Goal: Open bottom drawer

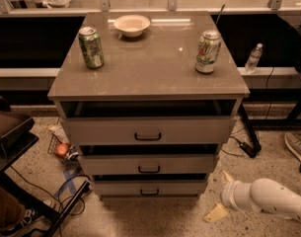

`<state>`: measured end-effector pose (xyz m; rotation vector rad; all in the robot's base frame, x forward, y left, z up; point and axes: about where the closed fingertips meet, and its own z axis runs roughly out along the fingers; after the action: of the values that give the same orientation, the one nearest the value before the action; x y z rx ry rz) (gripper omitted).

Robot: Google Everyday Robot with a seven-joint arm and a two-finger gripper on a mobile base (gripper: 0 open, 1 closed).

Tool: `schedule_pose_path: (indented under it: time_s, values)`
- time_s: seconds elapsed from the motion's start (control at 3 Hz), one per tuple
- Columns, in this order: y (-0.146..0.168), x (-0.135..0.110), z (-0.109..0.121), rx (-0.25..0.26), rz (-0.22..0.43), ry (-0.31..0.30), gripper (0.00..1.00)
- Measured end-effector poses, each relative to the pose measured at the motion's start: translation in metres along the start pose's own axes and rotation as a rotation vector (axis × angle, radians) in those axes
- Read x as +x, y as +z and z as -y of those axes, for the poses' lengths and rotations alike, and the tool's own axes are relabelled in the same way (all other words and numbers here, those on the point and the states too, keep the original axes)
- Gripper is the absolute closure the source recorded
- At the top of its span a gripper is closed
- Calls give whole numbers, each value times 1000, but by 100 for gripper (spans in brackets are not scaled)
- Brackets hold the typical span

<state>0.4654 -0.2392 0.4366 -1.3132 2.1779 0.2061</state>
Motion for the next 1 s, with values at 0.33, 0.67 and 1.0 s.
schedule_pose_path:
  time_s: [0.33, 0.67, 1.0]
  values:
    - [38, 22, -6, -15, 55, 42, 0]
    - [54, 29, -13, -31, 68, 59, 0]
    - [64, 29, -25, -48, 67, 47, 0]
